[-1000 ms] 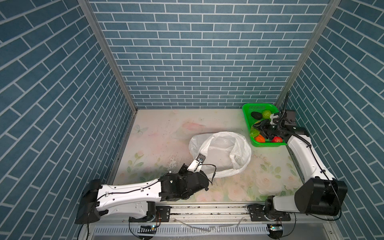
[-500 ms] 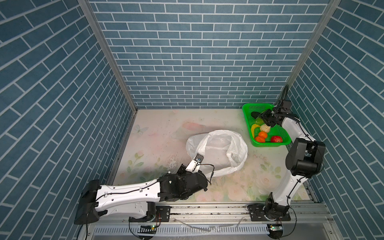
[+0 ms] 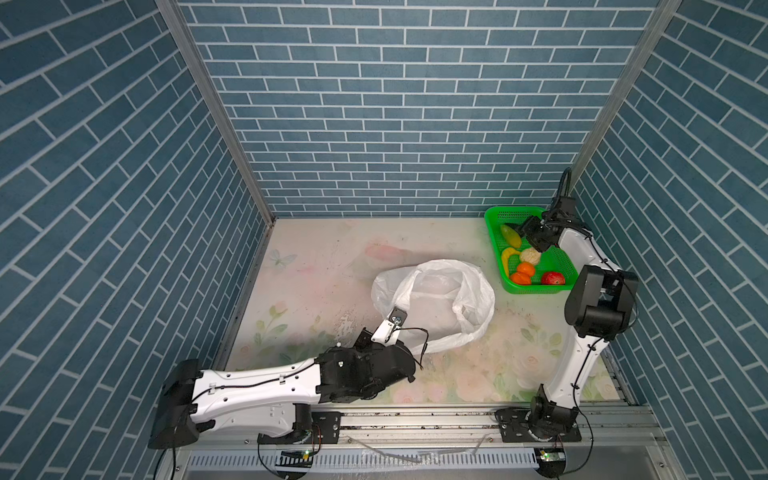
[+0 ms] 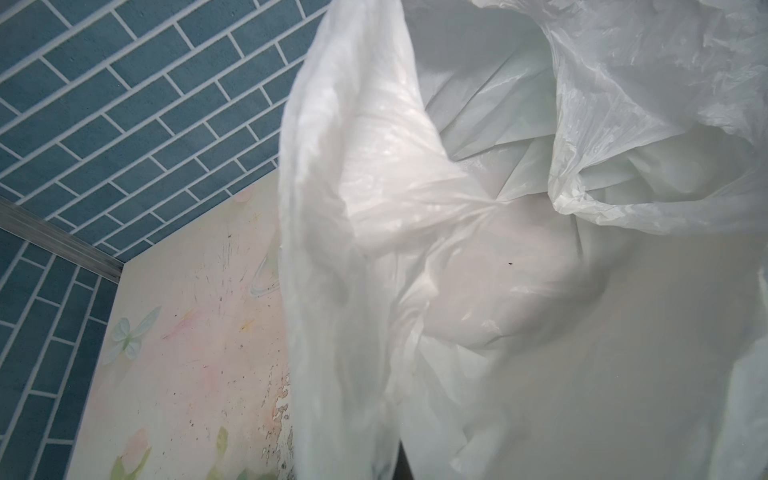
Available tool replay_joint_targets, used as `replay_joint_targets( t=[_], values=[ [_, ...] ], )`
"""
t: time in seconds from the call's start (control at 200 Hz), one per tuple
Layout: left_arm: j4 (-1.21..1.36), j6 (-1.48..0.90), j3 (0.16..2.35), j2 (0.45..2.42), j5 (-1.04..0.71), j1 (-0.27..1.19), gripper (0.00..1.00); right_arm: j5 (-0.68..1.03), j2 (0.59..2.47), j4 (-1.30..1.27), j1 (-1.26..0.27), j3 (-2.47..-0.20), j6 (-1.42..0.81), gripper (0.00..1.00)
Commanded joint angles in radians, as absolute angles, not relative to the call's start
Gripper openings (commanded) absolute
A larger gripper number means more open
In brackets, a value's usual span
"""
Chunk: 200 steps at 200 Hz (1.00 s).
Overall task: Untie the knot of the plastic bag and take out the fruit
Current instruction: 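Lower the mango into the green basket and open the right gripper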
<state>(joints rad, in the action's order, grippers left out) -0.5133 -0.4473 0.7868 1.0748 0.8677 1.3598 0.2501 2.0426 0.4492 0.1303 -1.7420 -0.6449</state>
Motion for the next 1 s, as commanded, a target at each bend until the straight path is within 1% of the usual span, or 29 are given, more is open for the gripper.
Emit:
replay_joint_targets(
  t=[0.0, 0.17, 0.425, 0.72, 0.995],
  values=[
    [-0.515, -0.456, 0.793, 1.084, 0.879, 1.353, 0.0, 0.246, 1.964, 0.456, 0.13, -1.707, -0.609, 0.68],
    [-0.509, -0.464, 0.8, 1.094, 0.882, 1.341, 0.0, 0.277, 1.862, 0.438, 0.121, -1.597, -0.616, 0.68],
    [-0.453, -0.45, 0.792, 1.115, 0.867, 1.281, 0.0, 0.311, 1.642, 0.442, 0.073, -1.364, -0.601, 0.68],
    [-0.328, -0.364, 0.776, 1.129, 0.788, 1.131, 0.0, 0.313, 1.363, 0.556, 0.01, -1.156, -0.587, 0.68],
    [-0.164, -0.28, 0.782, 1.219, 0.689, 0.991, 0.0, 0.348, 1.135, 0.651, -0.037, -0.978, -0.649, 0.68]
  ],
)
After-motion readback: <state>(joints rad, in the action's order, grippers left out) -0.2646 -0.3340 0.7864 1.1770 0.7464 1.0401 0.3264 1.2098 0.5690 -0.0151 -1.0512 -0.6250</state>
